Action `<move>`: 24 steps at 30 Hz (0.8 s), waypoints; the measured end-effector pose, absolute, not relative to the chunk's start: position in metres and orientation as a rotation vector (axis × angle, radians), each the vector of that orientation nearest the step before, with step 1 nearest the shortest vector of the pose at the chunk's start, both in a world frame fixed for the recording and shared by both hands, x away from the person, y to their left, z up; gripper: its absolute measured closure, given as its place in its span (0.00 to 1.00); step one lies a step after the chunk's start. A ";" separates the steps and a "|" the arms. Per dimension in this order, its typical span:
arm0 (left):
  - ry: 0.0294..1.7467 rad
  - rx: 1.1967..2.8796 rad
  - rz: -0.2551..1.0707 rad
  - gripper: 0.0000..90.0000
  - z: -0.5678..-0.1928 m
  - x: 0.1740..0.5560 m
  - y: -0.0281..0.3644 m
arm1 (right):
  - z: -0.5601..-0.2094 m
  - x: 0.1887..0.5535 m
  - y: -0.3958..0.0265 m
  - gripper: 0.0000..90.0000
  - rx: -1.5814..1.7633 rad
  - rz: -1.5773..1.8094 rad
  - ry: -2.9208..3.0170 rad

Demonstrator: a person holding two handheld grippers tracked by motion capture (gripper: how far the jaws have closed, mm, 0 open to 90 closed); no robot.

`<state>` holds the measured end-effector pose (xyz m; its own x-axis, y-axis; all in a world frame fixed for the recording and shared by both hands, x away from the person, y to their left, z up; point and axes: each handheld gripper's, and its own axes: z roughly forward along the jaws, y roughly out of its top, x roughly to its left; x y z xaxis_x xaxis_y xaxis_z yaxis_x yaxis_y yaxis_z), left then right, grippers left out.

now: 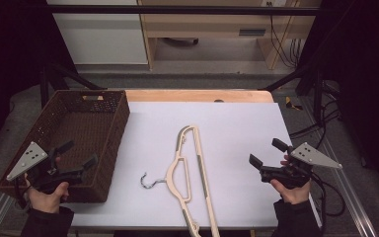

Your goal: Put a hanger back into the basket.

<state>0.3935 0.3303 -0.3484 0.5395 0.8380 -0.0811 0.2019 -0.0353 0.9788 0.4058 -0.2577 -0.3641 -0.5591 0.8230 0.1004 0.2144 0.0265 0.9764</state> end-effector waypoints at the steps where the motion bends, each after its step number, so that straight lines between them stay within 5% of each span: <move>1: 0.919 1.555 0.648 0.04 -0.349 0.394 0.331 | -0.364 0.406 -0.257 0.04 1.057 1.558 1.804; 24: 0.791 1.720 0.585 0.10 -0.353 0.393 0.283 | -0.362 0.401 -0.187 0.08 0.973 1.487 2.048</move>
<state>0.3928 0.2833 -0.3529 0.6551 0.7555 -0.0072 0.2136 -0.1760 0.9609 0.4007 -0.1872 -0.3625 -0.6632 0.7460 0.0608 0.2885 0.1799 0.9404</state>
